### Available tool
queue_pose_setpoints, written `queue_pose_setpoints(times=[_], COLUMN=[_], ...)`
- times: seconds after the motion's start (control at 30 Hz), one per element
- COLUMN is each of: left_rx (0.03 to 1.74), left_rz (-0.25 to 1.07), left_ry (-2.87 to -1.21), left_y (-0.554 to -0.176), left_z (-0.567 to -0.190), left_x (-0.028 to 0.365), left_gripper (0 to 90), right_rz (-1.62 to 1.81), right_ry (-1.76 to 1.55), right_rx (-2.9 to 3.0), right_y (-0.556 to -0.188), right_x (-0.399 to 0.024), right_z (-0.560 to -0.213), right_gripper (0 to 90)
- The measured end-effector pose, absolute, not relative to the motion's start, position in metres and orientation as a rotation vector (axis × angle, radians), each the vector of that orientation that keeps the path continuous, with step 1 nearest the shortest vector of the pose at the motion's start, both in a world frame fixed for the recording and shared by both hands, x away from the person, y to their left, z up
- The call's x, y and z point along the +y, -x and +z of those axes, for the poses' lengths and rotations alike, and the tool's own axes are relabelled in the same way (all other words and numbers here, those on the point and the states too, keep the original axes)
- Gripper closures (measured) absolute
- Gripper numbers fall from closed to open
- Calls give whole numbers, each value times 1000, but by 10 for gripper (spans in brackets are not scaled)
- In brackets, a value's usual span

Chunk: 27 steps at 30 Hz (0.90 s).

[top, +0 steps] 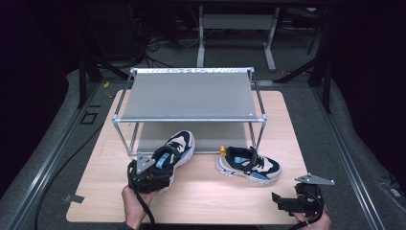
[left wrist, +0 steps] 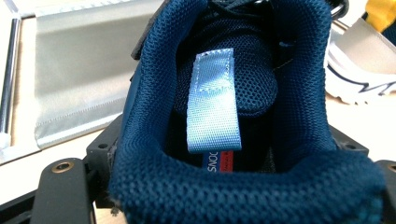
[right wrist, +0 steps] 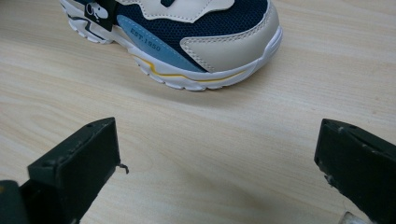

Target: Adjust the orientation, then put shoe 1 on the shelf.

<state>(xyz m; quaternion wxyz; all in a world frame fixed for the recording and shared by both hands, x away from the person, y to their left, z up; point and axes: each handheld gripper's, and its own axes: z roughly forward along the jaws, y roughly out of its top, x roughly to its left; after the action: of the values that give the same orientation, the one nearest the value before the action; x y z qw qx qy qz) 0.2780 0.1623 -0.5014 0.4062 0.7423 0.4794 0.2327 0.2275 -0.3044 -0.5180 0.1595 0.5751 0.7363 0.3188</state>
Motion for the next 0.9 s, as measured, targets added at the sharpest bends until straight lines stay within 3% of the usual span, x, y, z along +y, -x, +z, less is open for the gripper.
queue_pose_setpoints(times=[0.9], left_rx=[1298], left_rz=[628], left_ry=[-1818], left_y=[-317], left_z=[-505], left_x=[151], left_gripper=[222], right_rz=[908], right_ry=[-1633], right_rx=[2124], right_y=[-228], right_x=[-305], right_z=[-511], right_gripper=[9])
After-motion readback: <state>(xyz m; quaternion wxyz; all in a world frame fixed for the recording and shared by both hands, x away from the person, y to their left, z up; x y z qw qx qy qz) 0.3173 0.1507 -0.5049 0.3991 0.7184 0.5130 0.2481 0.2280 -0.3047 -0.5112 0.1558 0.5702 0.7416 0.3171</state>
